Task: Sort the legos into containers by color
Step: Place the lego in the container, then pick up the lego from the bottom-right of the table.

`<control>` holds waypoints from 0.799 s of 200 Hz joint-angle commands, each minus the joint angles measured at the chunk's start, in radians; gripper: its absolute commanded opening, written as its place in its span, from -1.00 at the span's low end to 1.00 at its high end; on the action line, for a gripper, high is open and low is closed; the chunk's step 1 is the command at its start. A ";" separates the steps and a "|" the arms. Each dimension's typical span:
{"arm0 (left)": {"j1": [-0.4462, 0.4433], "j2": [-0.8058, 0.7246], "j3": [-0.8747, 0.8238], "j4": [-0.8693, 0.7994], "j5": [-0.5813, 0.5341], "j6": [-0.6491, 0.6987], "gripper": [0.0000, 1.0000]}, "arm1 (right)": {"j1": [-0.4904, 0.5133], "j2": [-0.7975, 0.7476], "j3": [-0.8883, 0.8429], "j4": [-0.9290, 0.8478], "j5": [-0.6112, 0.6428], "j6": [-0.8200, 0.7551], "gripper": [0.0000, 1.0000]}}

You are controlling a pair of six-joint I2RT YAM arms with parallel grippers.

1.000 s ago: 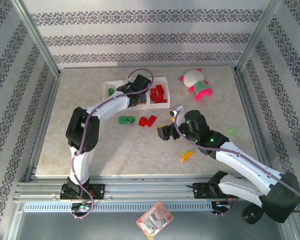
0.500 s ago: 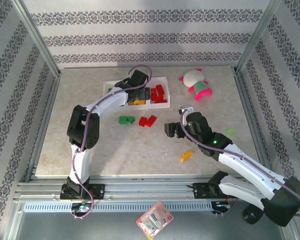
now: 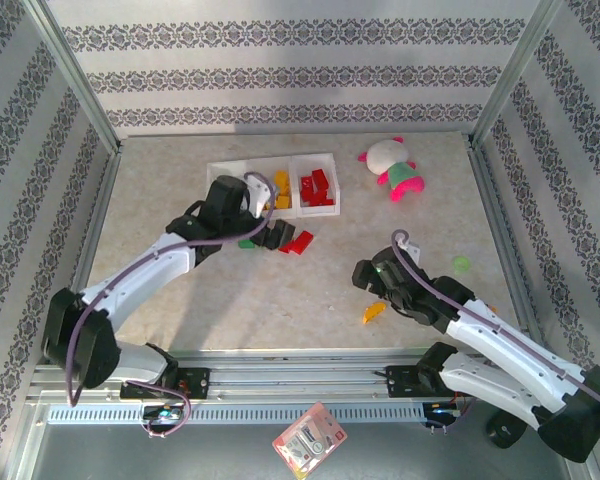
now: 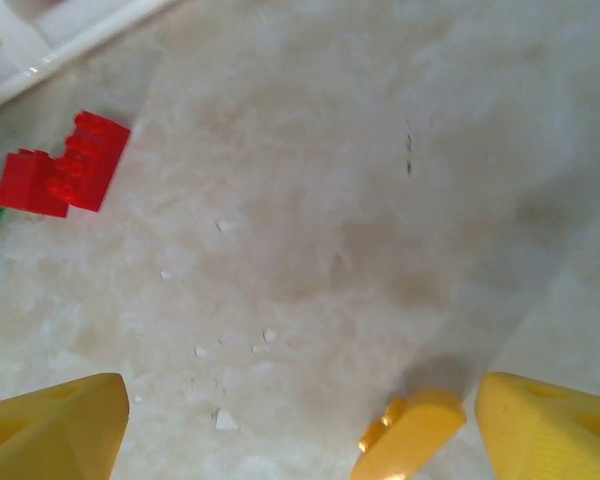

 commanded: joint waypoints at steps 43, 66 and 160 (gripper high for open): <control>-0.163 -0.129 -0.153 0.061 0.299 0.293 0.99 | 0.010 0.024 -0.150 0.015 -0.110 0.253 0.76; -0.189 -0.116 -0.154 0.057 0.354 0.302 0.99 | -0.002 0.082 -0.174 0.067 -0.146 0.284 0.71; -0.216 -0.112 -0.179 0.088 0.358 0.286 1.00 | -0.018 0.184 -0.213 0.160 -0.151 0.322 -0.13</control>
